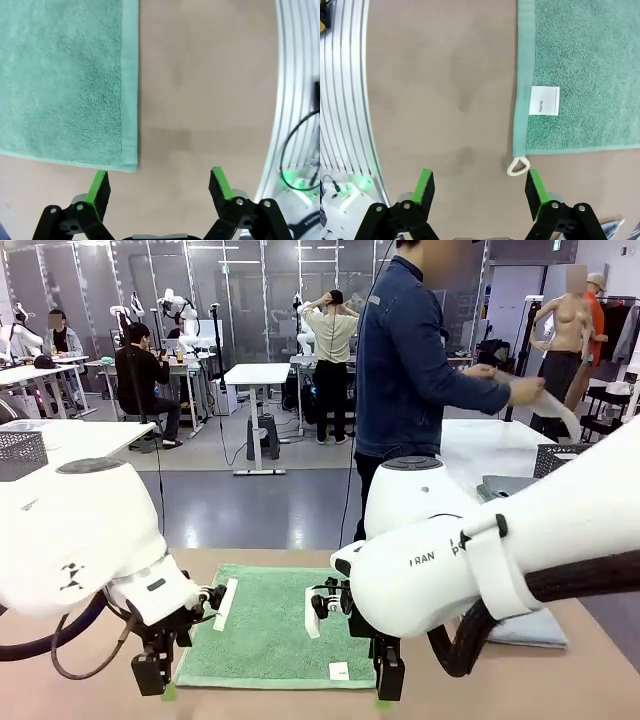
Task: Fold the towels and place them in the basket.
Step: When a person lays out a Towel with hook on the table, fold it in half twice.
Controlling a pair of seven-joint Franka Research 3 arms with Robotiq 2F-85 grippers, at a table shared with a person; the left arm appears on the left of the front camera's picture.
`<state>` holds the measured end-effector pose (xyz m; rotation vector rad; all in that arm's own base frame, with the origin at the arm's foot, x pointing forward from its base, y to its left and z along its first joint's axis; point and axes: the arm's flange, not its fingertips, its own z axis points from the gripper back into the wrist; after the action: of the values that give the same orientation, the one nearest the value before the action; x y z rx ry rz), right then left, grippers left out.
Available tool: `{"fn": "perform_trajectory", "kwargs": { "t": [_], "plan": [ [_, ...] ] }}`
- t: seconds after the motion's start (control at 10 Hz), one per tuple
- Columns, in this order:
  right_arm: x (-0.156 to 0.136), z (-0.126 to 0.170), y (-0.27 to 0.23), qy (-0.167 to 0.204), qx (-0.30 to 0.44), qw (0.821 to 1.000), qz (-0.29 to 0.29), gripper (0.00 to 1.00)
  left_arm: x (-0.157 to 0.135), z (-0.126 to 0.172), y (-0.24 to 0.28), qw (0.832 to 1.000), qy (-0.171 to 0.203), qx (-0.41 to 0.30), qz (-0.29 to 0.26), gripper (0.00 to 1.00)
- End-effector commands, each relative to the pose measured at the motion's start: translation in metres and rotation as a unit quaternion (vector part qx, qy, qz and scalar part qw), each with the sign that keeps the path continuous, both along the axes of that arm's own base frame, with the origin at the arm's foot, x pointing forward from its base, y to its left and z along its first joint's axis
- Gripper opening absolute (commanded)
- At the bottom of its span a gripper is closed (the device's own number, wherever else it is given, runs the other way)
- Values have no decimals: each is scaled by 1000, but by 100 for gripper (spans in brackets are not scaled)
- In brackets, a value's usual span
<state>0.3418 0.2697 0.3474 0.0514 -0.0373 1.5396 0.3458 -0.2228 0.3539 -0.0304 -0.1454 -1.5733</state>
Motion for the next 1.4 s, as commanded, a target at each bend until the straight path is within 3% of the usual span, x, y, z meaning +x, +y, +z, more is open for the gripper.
{"fn": "perform_trajectory", "kwargs": {
  "t": [0.0,0.2,0.7,1.3],
  "plan": [
    [19,-12,3,13,27,999,16,91,17,-15,-1,1000,-3,-9,-3,100],
    [32,-22,4,33,44,998,26,91,21,-23,-3,1000,-5,-4,-5,100],
    [44,-43,6,1,11,1000,-3,91,33,-37,-5,1000,10,13,-2,100],
    [59,-62,5,-1,11,999,-40,91,35,-44,-9,999,39,22,9,100]
  ]
}}
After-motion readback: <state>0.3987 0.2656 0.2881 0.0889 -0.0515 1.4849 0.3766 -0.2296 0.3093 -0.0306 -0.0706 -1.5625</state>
